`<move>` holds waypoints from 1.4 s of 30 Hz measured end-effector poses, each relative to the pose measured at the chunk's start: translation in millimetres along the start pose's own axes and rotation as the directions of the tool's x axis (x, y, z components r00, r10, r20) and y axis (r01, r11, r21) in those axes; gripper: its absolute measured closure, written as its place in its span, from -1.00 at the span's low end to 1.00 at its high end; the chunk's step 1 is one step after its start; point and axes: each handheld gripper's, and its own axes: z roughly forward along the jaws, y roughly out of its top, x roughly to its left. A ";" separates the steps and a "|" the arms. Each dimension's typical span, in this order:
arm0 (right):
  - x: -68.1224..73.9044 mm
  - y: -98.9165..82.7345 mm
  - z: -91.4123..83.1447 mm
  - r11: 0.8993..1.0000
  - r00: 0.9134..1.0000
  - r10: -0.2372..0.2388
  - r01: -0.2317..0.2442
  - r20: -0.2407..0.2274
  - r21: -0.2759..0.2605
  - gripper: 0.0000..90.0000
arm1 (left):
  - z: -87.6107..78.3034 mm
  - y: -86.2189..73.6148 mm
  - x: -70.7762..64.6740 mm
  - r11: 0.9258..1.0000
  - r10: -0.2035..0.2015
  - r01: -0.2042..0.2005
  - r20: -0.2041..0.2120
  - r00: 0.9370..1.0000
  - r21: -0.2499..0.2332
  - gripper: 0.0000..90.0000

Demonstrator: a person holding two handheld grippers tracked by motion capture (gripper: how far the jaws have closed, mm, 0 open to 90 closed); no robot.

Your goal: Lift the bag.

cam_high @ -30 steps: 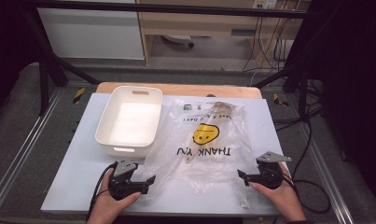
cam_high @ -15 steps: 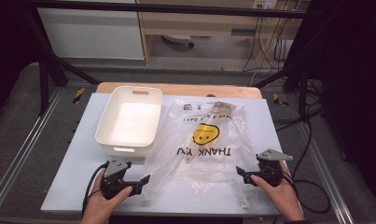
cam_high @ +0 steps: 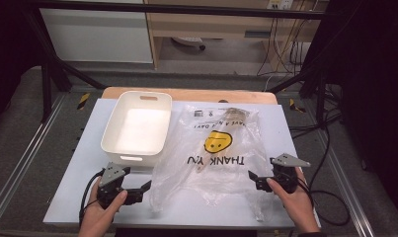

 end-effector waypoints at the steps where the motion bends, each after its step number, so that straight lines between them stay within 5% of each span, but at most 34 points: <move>1: -0.2 0.6 -0.2 1.000 1.000 0.006 -0.006 0.002 -0.008 -0.92 | -1.2 0.3 1.2 1.000 -0.006 0.006 -0.003 1.000 -0.007 -0.79; 13: -9.3 2.3 -6.9 0.994 0.997 0.077 -0.074 0.031 -0.082 -0.91 | -11.5 9.7 13.2 0.997 -0.042 0.040 -0.029 0.999 -0.065 -0.83; 19: -11.7 1.1 -8.9 0.993 0.995 0.088 -0.084 0.038 -0.086 -0.92 | -22.4 15.1 29.9 0.995 -0.056 0.050 -0.065 0.996 -0.090 -0.83; 42: -30.0 -7.3 -21.2 0.987 0.989 0.133 -0.126 0.065 -0.103 -0.93 | -60.5 3.8 89.3 0.972 -0.182 0.154 -0.153 0.971 -0.179 -0.81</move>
